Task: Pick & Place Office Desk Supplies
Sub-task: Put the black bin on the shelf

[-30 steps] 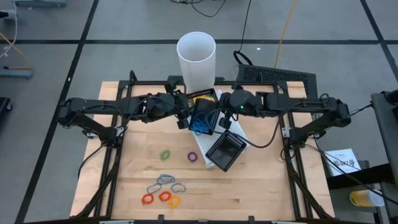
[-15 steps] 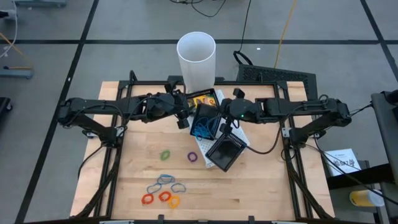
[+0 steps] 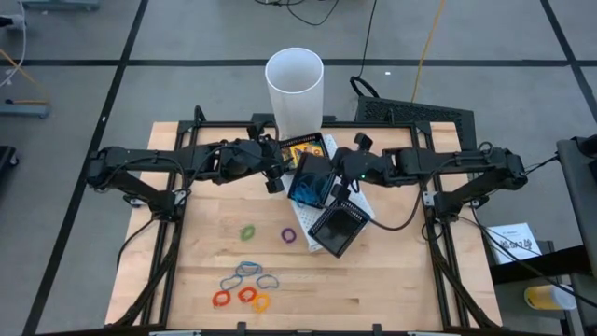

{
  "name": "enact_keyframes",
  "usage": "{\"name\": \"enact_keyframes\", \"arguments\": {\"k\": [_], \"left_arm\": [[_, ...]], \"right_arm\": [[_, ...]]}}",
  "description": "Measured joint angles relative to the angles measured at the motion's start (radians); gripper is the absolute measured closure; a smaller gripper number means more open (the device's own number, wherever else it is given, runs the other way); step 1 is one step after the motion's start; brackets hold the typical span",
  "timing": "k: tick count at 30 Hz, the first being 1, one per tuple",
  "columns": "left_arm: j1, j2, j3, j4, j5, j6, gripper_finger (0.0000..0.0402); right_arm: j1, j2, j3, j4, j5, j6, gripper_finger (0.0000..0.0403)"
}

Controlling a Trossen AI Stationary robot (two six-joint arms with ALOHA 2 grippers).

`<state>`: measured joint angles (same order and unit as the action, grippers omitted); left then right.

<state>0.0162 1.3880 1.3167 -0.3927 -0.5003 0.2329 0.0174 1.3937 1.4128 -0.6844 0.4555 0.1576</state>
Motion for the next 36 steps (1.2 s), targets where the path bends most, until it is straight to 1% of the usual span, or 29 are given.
{"name": "enact_keyframes", "arguments": {"k": [4, 14, 21, 27, 30, 36], "left_arm": [[0.0, 0.0, 0.0, 0.0, 0.0, -0.002, 0.0188], [0.0, 0.0, 0.0, 0.0, 0.0, -0.002, 0.0188], [0.0, 0.0, 0.0, 0.0, 0.0, -0.002, 0.0188], [0.0, 0.0, 0.0, 0.0, 0.0, -0.002, 0.0188], [0.0, 0.0, 0.0, 0.0, 0.0, -0.002, 0.0188], [0.001, 0.0, 0.0, 0.0, 0.0, 0.002, 0.0188]], "right_arm": [[0.012, 0.0, 0.0, -0.02, 0.089, 0.014, 0.0392], [0.031, -0.001, 0.0, -0.05, 0.107, 0.061, 0.0392], [0.066, -0.001, 0.0, -0.117, 0.224, 0.119, 0.0392], [0.077, -0.008, 0.0, -0.162, 0.233, 0.172, 0.0392], [0.083, -0.007, 0.0, -0.186, 0.255, 0.197, 0.0392], [0.084, -0.007, 0.0, -0.234, 0.255, 0.238, 0.0392]]}}
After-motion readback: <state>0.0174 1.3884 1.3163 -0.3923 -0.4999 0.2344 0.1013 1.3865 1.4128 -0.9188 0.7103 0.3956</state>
